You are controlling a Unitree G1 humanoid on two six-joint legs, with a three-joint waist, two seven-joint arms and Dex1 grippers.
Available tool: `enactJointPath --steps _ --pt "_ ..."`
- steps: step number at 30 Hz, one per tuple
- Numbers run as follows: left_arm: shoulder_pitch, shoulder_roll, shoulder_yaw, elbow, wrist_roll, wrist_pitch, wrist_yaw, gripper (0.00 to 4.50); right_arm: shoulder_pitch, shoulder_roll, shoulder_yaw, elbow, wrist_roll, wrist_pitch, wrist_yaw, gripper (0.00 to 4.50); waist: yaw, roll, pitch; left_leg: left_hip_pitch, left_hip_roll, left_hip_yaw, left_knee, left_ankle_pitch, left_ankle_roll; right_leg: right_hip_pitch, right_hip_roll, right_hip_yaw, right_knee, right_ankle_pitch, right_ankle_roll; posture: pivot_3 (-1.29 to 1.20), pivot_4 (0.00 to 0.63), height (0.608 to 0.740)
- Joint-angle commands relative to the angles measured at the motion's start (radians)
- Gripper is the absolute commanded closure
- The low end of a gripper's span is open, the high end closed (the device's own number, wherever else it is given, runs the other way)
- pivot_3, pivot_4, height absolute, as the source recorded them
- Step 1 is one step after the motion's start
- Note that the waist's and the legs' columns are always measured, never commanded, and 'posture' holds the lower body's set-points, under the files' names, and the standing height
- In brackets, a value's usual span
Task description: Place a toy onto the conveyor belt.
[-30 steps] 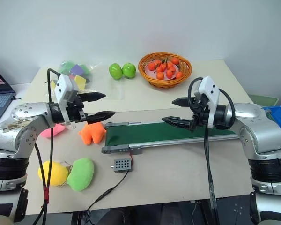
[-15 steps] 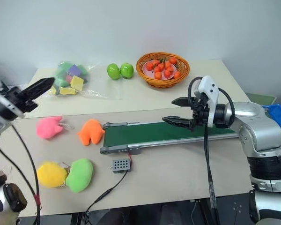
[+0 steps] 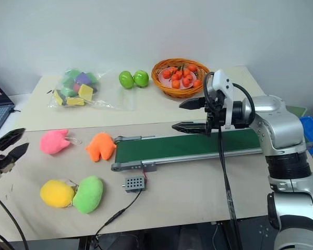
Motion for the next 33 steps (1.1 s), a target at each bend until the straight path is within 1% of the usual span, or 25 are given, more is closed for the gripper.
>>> enactJointPath --steps 1,4,7,11,14,24,33 --pt "0.02 0.04 0.049 0.09 -0.005 -0.04 -0.003 0.04 -0.037 0.01 -0.001 -0.015 0.002 -0.025 0.034 0.0 0.0 0.0 0.0 0.0 0.001 0.0 0.0 0.0 0.0 0.0 0.001 0.0 0.0 0.0 0.0 0.0 0.15 0.74" --pt "0.017 0.031 0.051 0.17 0.007 -0.092 -0.009 0.04 -0.042 0.019 0.001 -0.016 -0.002 -0.02 0.035 0.0 0.005 0.0 0.0 0.002 0.004 0.001 0.0 -0.001 -0.002 0.001 0.004 0.0 -0.001 0.001 -0.002 0.0 0.15 0.74" --pt "0.002 0.0 0.026 0.22 0.019 -0.12 0.012 0.04 -0.042 0.015 -0.002 -0.02 -0.003 -0.013 0.034 0.0 0.009 0.0 0.0 0.003 0.009 0.002 0.0 -0.002 -0.004 0.001 0.009 0.0 -0.002 0.003 -0.006 0.0 0.15 0.74" --pt "-0.041 -0.046 -0.001 0.273 0.017 -0.152 0.033 0.04 -0.039 0.001 -0.011 -0.035 0.001 0.005 0.028 0.0 0.008 0.0 0.0 0.004 0.011 0.004 0.0 -0.003 -0.005 0.001 0.01 0.0 -0.001 0.004 -0.007 0.0 0.15 0.74" --pt "-0.086 -0.063 -0.026 0.335 0.031 -0.196 0.036 0.04 -0.041 -0.017 -0.017 -0.048 0.003 0.024 0.024 0.0 0.008 0.0 0.0 0.004 0.011 0.005 0.0 -0.003 -0.005 0.001 0.01 0.0 -0.001 0.004 -0.007 0.0 0.15 0.74" --pt "-0.18 -0.048 -0.07 0.59 0.1 -0.4 0.033 0.04 -0.026 -0.088 -0.045 -0.108 0.021 0.088 0.004 0.0 -0.002 0.0 0.0 0.005 0.012 0.008 0.0 -0.003 -0.005 0.0 0.011 0.001 -0.001 0.004 -0.008 0.0 0.15 0.74" --pt "-0.262 -0.053 -0.099 0.71 0.142 -0.541 -0.002 0.04 -0.028 -0.118 -0.061 -0.139 0.03 0.127 -0.009 0.0 0.005 0.0 0.0 0.005 0.013 0.009 0.0 -0.003 -0.005 0.0 0.011 0.001 -0.001 0.005 -0.008 0.0 0.15 0.74"
